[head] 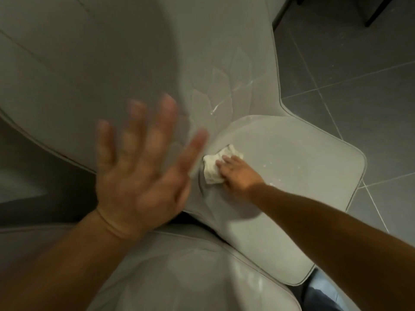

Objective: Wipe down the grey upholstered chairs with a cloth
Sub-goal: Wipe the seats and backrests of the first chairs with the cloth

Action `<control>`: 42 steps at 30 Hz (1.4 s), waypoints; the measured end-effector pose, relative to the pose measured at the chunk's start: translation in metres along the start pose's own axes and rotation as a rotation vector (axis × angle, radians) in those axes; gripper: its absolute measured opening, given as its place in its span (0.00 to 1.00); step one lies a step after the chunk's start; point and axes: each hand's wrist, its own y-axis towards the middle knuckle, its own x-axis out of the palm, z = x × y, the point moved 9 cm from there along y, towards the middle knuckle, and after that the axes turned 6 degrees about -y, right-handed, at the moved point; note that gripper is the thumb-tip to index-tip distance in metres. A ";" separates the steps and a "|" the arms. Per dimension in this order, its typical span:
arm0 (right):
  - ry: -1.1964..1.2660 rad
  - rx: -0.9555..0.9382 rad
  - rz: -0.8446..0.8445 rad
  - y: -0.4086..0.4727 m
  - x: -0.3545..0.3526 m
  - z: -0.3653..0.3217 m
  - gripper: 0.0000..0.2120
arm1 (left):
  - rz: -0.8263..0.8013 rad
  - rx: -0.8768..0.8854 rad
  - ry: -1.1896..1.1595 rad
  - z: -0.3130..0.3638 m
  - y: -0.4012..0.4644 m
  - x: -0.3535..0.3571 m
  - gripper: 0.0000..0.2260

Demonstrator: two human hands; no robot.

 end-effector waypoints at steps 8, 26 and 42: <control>0.361 0.045 0.000 -0.121 0.015 -0.015 0.09 | -0.252 0.315 -0.092 0.028 -0.009 0.033 0.27; -0.123 0.075 0.010 -0.051 -0.005 0.046 0.24 | -1.070 0.558 0.554 0.022 -0.073 0.133 0.35; 0.774 0.573 0.686 -0.095 -0.120 0.124 0.04 | -1.012 0.550 0.557 0.024 -0.073 0.138 0.35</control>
